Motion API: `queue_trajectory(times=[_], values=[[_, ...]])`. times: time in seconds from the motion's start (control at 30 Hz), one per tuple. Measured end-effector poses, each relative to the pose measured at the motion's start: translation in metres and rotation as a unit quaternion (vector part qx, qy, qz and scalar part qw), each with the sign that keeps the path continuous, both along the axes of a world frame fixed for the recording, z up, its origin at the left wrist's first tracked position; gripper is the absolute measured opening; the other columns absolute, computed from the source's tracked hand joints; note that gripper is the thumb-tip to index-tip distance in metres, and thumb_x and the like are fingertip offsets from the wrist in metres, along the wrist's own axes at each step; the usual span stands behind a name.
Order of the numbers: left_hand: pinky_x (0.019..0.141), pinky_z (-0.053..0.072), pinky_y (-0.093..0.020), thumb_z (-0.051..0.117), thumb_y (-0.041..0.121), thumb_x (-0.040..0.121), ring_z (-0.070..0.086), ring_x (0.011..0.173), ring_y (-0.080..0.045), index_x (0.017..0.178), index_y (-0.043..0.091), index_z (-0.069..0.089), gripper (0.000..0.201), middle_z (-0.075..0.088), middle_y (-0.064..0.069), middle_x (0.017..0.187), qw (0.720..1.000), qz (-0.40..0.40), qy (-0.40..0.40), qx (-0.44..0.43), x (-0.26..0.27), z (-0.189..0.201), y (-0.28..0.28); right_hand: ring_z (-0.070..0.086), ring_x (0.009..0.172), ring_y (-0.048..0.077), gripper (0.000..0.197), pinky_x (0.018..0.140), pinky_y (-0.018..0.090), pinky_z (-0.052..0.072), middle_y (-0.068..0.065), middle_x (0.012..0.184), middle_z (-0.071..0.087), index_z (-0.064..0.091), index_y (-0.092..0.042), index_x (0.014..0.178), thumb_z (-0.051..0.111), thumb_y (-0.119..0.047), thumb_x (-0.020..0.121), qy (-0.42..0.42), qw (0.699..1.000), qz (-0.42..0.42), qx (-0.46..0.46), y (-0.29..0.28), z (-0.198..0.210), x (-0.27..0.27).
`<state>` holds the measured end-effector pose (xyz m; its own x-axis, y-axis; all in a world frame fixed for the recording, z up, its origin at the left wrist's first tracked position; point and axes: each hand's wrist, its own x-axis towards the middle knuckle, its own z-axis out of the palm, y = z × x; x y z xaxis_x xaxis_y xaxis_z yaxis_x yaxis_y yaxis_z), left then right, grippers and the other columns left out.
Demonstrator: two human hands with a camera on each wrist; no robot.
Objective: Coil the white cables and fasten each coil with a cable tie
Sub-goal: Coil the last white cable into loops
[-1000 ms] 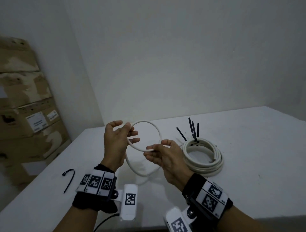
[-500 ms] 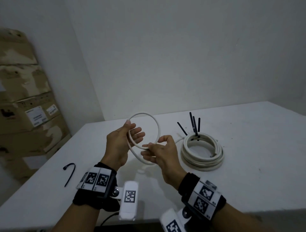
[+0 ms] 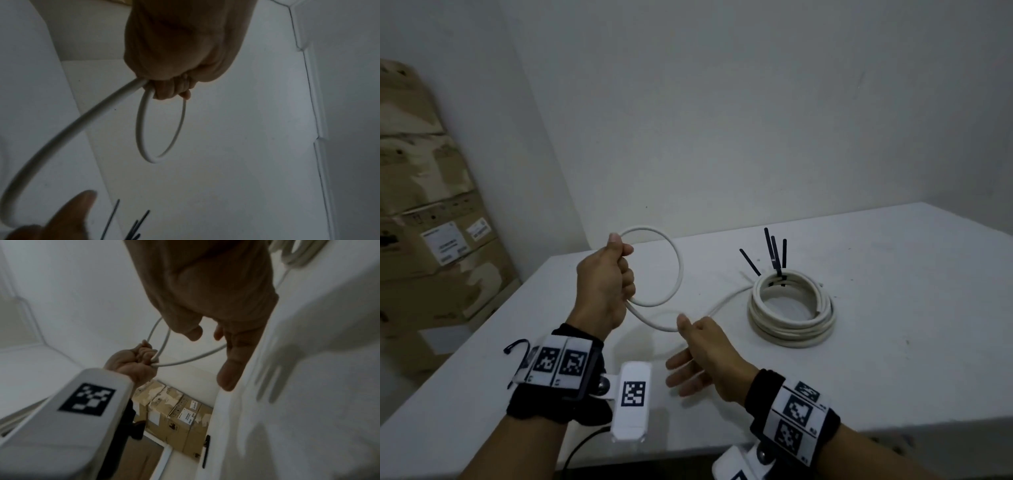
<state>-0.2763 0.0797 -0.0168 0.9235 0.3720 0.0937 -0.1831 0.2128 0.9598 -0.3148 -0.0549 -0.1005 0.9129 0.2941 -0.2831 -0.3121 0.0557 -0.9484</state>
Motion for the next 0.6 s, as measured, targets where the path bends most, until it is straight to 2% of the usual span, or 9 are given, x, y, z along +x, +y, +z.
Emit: queue_trajectory(times=[0.07, 0.13, 0.2, 0.23, 0.27, 0.33, 0.43, 0.53, 0.6], values=[[0.032, 0.018, -0.014, 0.044, 0.035, 0.101, 0.021, 0.031, -0.003, 0.076, 0.012, 0.052, 0.035, 0.027, 0.011, 0.038, 1.000, 0.000, 0.006, -0.017, -0.001, 0.003, 0.005, 0.064, 0.065, 0.032, 0.040, 0.056, 0.041, 0.057, 0.024, 0.096, 0.056, 0.036, -0.004, 0.124, 0.042, -0.035, 0.099, 0.084, 0.987, -0.081, 0.113, 0.004, -0.006, 0.014], [0.030, 0.017, -0.013, 0.043, 0.036, 0.101, 0.020, 0.030, -0.003, 0.075, 0.012, 0.052, 0.036, 0.025, 0.011, 0.037, 0.999, -0.012, 0.023, -0.029, -0.005, 0.001, 0.011, 0.057, 0.071, 0.033, 0.037, 0.069, 0.044, 0.052, 0.021, 0.101, 0.050, 0.039, -0.002, 0.131, 0.039, -0.023, 0.101, 0.172, 0.931, -0.154, 0.282, 0.005, -0.011, 0.036], [0.028, 0.017, -0.013, 0.043, 0.037, 0.101, 0.019, 0.029, -0.002, 0.076, 0.012, 0.051, 0.036, 0.023, 0.012, 0.037, 0.998, -0.024, 0.046, -0.032, -0.011, -0.001, 0.019, 0.052, 0.072, 0.031, 0.036, 0.071, 0.040, 0.050, 0.021, 0.113, 0.048, 0.039, -0.003, 0.133, 0.031, -0.019, 0.102, 0.215, 0.884, -0.195, 0.366, 0.003, -0.011, 0.052], [0.028, 0.016, -0.013, 0.042, 0.037, 0.101, 0.019, 0.028, -0.002, 0.077, 0.012, 0.051, 0.035, 0.023, 0.012, 0.036, 0.998, -0.025, 0.055, -0.027, -0.015, -0.002, 0.023, 0.051, 0.068, 0.028, 0.030, 0.062, 0.037, 0.050, 0.021, 0.106, 0.052, 0.044, -0.002, 0.124, 0.028, -0.014, 0.101, 0.208, 0.886, -0.211, 0.357, 0.004, -0.009, 0.054], [0.028, 0.016, -0.013, 0.043, 0.036, 0.101, 0.020, 0.028, -0.002, 0.078, 0.012, 0.052, 0.035, 0.023, 0.012, 0.036, 0.998, -0.021, 0.062, -0.019, -0.018, -0.003, 0.027, 0.048, 0.061, 0.025, 0.025, 0.052, 0.033, 0.048, 0.018, 0.089, 0.053, 0.048, -0.002, 0.107, 0.025, -0.009, 0.099, 0.193, 0.898, -0.226, 0.325, 0.007, -0.008, 0.055], [0.029, 0.017, -0.012, 0.044, 0.036, 0.100, 0.020, 0.028, -0.002, 0.079, 0.011, 0.054, 0.034, 0.025, 0.012, 0.036, 0.997, -0.005, 0.073, 0.013, -0.023, -0.003, 0.036, 0.042, 0.046, 0.020, 0.025, 0.041, 0.024, 0.041, 0.010, 0.064, 0.042, 0.042, -0.009, 0.081, 0.024, -0.002, 0.095, 0.151, 0.927, -0.233, 0.253, 0.018, -0.005, 0.048], [0.031, 0.018, -0.011, 0.048, 0.035, 0.099, 0.023, 0.029, -0.003, 0.079, 0.011, 0.057, 0.033, 0.029, 0.012, 0.037, 0.991, 0.010, 0.100, 0.083, -0.031, -0.005, 0.049, 0.044, 0.031, 0.019, 0.021, 0.036, 0.023, 0.044, 0.010, 0.060, 0.040, 0.041, -0.011, 0.079, 0.031, 0.002, 0.093, 0.074, 0.971, -0.159, 0.164, 0.033, -0.001, 0.027], [0.029, 0.019, -0.012, 0.049, 0.034, 0.098, 0.023, 0.028, -0.003, 0.080, 0.008, 0.059, 0.033, 0.030, 0.011, 0.036, 0.982, -0.015, 0.134, 0.131, -0.040, -0.007, 0.056, 0.052, 0.035, 0.021, 0.014, 0.039, 0.029, 0.051, 0.013, 0.061, 0.046, 0.047, -0.006, 0.088, 0.037, 0.002, 0.094, 0.014, 0.995, -0.053, 0.086, 0.034, 0.004, 0.010], [0.029, 0.019, -0.014, 0.051, 0.032, 0.098, 0.024, 0.029, -0.004, 0.081, 0.006, 0.060, 0.033, 0.030, 0.010, 0.038, 0.973, -0.032, 0.157, 0.164, -0.046, -0.009, 0.057, 0.053, 0.037, 0.021, 0.013, 0.042, 0.031, 0.053, 0.011, 0.061, 0.046, 0.049, -0.007, 0.089, 0.039, -0.003, 0.096, -0.030, 0.997, -0.028, 0.061, 0.031, 0.009, 0.007]])
